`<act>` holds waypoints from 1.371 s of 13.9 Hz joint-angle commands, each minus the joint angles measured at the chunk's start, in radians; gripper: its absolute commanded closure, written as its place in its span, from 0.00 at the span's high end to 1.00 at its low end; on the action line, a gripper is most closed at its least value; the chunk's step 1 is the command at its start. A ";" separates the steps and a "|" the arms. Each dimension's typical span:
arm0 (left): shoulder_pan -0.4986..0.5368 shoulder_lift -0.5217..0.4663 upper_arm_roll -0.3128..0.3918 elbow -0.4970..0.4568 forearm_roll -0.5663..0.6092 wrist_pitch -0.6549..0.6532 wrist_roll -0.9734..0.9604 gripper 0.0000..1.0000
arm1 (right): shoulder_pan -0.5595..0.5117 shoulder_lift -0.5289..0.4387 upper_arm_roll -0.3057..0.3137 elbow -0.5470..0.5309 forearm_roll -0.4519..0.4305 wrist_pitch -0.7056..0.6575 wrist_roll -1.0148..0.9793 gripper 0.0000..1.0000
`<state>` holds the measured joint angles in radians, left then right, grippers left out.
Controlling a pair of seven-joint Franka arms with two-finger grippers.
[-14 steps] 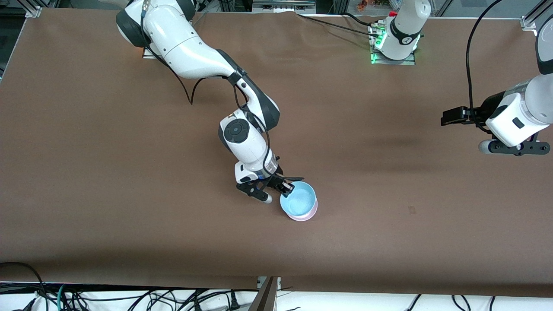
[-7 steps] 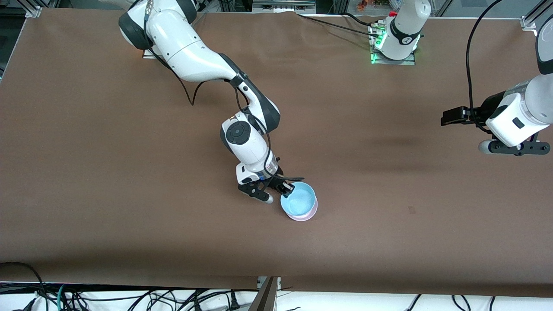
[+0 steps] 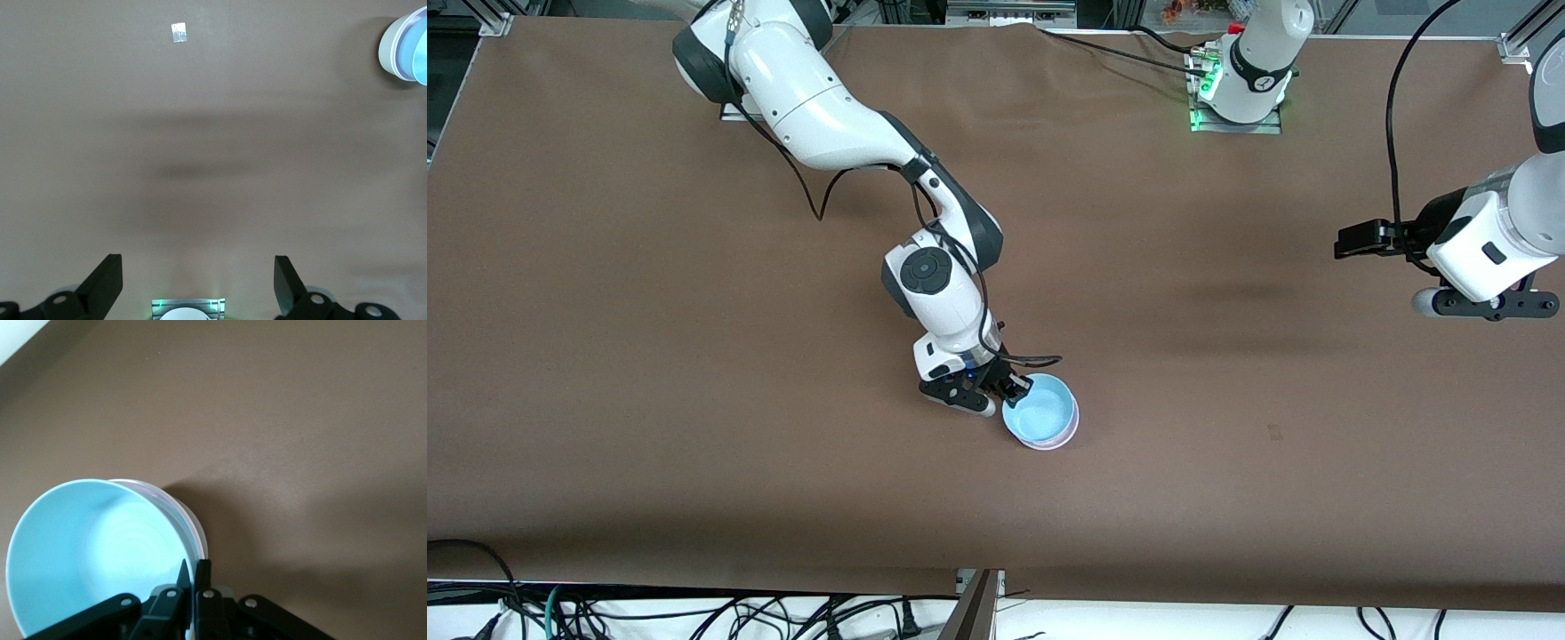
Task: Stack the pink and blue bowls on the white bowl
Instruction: 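Open the right gripper and release the blue bowl on the stack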
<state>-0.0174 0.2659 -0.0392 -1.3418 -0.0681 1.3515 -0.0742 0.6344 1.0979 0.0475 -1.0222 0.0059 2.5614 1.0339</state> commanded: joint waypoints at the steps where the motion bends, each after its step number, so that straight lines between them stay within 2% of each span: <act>1: 0.004 -0.017 -0.004 -0.011 0.022 -0.006 -0.007 1.00 | 0.004 0.020 0.000 0.028 -0.024 -0.035 -0.028 0.00; 8: 0.004 -0.017 -0.004 -0.011 0.021 -0.008 -0.007 1.00 | 0.013 0.020 0.002 0.034 -0.027 -0.020 -0.066 0.00; 10: 0.004 -0.017 -0.004 -0.011 0.021 -0.008 -0.007 1.00 | 0.013 0.020 0.003 0.034 -0.027 -0.021 -0.066 0.10; 12: 0.004 -0.017 -0.004 -0.011 0.021 -0.008 -0.007 1.00 | 0.011 0.020 0.006 0.036 -0.026 -0.020 -0.068 0.33; 14: 0.004 -0.017 -0.004 -0.011 0.021 -0.006 -0.007 1.00 | 0.011 0.014 0.008 0.037 -0.026 -0.024 -0.069 0.52; 16: 0.004 -0.017 -0.004 -0.011 0.021 -0.008 -0.007 1.00 | 0.005 0.011 0.011 0.037 -0.024 -0.032 -0.075 0.59; 19: 0.004 -0.017 -0.004 -0.011 0.021 -0.008 -0.007 1.00 | -0.001 -0.007 0.011 0.037 -0.021 -0.053 -0.084 0.60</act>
<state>-0.0173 0.2659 -0.0391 -1.3418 -0.0681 1.3515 -0.0743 0.6431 1.0979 0.0503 -1.0073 -0.0123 2.5399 0.9706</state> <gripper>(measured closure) 0.000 0.401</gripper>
